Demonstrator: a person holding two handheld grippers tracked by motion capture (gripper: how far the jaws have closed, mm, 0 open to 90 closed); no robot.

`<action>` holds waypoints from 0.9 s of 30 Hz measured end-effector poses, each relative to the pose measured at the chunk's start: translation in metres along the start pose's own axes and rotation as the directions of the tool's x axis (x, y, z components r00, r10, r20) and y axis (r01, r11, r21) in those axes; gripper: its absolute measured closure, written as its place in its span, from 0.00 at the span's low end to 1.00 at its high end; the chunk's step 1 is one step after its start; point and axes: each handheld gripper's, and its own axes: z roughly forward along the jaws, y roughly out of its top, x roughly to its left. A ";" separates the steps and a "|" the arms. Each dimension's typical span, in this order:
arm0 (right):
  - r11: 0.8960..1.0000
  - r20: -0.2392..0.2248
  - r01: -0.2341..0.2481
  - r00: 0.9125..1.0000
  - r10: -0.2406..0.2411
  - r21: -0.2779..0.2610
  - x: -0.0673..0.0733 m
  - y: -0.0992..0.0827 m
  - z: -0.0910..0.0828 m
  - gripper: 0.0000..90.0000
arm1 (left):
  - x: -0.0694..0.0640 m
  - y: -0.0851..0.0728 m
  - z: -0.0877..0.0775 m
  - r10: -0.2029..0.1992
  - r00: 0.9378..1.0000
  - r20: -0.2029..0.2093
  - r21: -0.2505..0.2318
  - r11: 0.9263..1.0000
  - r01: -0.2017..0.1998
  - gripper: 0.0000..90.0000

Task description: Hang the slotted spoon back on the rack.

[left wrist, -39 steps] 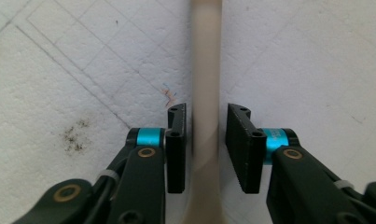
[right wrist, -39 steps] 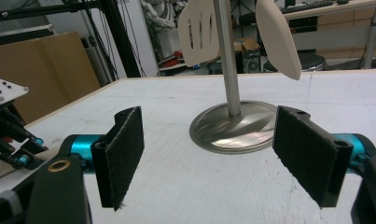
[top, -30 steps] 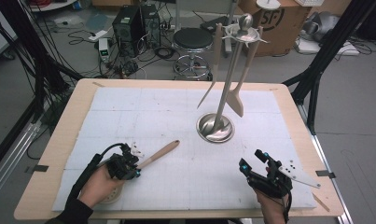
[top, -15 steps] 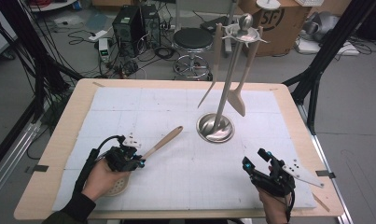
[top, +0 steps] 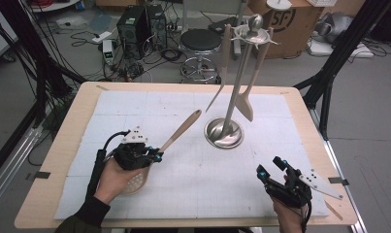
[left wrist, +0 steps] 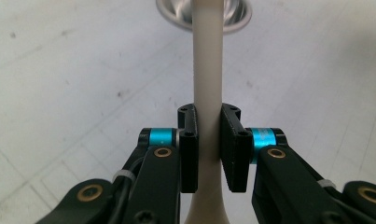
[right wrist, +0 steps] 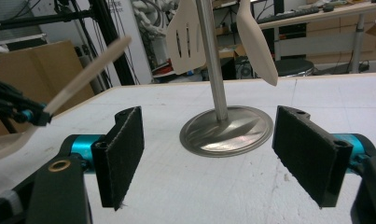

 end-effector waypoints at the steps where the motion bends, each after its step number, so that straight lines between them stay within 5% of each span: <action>1: 1.000 0.000 0.002 1.000 -0.002 0.006 0.000 0.000 0.000 0.27 | 0.000 0.002 -0.001 -0.004 1.000 0.000 -0.016 1.000 0.004 0.88; 8: 1.000 -0.003 -0.001 1.000 0.001 0.004 0.000 -0.001 0.001 0.27 | 0.001 0.012 -0.010 -0.002 1.000 0.023 -0.090 0.996 0.004 0.88; 13: 1.000 -0.004 0.000 1.000 0.000 0.008 0.000 -0.002 0.002 0.27 | 0.000 0.020 -0.016 -0.015 0.999 0.042 -0.178 0.984 0.022 0.88; 27: 1.000 -0.025 -0.004 1.000 0.005 0.007 0.000 -0.004 0.002 0.24 | -0.006 0.035 -0.021 0.011 0.996 0.086 -0.321 0.947 0.018 0.88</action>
